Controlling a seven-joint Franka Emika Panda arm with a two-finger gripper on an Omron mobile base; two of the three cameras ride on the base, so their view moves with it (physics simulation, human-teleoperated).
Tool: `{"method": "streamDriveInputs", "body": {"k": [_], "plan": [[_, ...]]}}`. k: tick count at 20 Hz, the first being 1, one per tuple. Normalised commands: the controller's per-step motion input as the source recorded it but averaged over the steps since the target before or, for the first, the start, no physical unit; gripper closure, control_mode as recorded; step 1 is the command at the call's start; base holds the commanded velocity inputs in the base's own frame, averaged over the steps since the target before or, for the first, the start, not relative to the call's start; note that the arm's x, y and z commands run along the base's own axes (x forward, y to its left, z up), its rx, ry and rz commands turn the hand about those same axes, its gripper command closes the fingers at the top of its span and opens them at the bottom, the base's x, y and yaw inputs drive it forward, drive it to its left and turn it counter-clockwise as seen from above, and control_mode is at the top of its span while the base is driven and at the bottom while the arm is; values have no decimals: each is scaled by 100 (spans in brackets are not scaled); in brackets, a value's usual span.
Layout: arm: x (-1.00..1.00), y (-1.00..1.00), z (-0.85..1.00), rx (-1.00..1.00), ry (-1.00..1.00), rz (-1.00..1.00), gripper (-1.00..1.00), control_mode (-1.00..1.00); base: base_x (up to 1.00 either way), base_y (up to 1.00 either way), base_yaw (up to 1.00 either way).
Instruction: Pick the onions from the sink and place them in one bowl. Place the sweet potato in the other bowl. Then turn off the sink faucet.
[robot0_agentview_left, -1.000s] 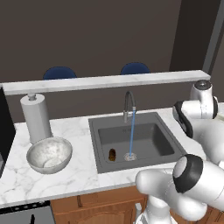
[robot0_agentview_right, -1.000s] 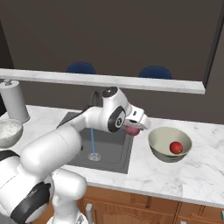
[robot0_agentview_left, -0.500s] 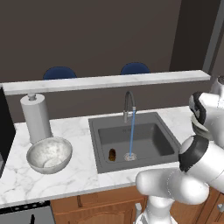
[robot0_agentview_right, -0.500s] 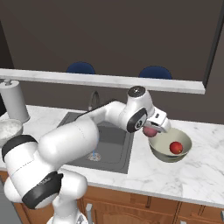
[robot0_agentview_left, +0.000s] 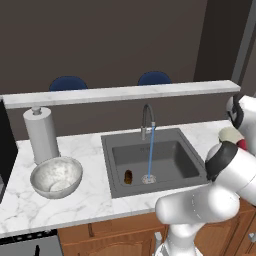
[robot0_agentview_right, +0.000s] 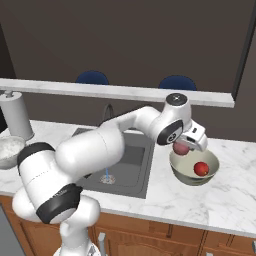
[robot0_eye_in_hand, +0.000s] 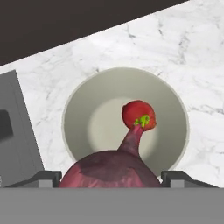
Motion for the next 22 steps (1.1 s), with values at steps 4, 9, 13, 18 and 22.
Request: {"method": "streamDriveInputs", "body": {"k": [4, 9, 13, 18, 22], "plan": [[7, -4, -9, 0, 0, 0, 100, -100, 0, 0, 0], [8, 0, -23, 0, 0, 0, 100, -100, 0, 0, 0], [6, -1, -27, 0, 0, 0, 100, -100, 0, 0, 0], [6, -9, -12, 0, 0, 0, 100, -100, 0, 0, 0], [6, -19, -9, 0, 0, 0, 100, -100, 0, 0, 0]]}}
